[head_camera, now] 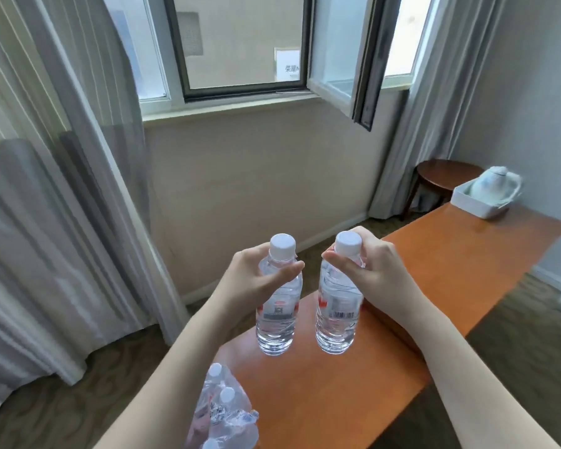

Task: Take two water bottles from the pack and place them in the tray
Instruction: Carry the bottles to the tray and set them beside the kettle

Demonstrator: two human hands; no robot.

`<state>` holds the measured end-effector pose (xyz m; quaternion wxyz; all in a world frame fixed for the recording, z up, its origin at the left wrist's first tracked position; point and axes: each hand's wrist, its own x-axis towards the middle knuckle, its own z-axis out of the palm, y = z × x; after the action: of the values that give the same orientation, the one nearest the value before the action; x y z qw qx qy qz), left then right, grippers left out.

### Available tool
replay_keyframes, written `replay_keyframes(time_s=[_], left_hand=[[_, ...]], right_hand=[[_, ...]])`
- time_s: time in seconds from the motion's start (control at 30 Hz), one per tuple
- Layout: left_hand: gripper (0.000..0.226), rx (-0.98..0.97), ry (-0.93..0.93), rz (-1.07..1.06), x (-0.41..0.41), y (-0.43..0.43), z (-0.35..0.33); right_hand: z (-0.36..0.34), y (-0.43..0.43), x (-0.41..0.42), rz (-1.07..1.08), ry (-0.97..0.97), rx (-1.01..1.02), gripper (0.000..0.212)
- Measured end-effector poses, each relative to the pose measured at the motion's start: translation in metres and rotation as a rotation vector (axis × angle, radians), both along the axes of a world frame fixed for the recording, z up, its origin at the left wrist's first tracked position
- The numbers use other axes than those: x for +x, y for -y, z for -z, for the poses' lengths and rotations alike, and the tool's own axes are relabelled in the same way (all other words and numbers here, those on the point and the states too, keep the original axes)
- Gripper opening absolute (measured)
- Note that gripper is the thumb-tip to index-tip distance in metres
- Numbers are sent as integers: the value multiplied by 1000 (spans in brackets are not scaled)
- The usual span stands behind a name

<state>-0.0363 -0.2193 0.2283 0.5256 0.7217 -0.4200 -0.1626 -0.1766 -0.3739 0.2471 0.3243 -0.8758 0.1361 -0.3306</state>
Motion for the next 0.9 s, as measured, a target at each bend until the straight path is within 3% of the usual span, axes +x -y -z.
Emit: replay_keyframes(time_s=[0.13, 0.33, 0.63, 0.9], left_hand=[[21, 14, 66, 83, -36, 66, -10], [46, -27, 113, 183, -118, 171, -17], [24, -84, 98, 397, -264, 324, -35], [31, -83, 90, 650, -360, 444, -41]], right_hand=[[-13, 53, -55, 73, 1, 19, 55], [-31, 137, -155, 193, -17, 5, 45], [-43, 239, -315, 464, -35, 7, 42], [-40, 308, -431, 735, 31, 43, 50]])
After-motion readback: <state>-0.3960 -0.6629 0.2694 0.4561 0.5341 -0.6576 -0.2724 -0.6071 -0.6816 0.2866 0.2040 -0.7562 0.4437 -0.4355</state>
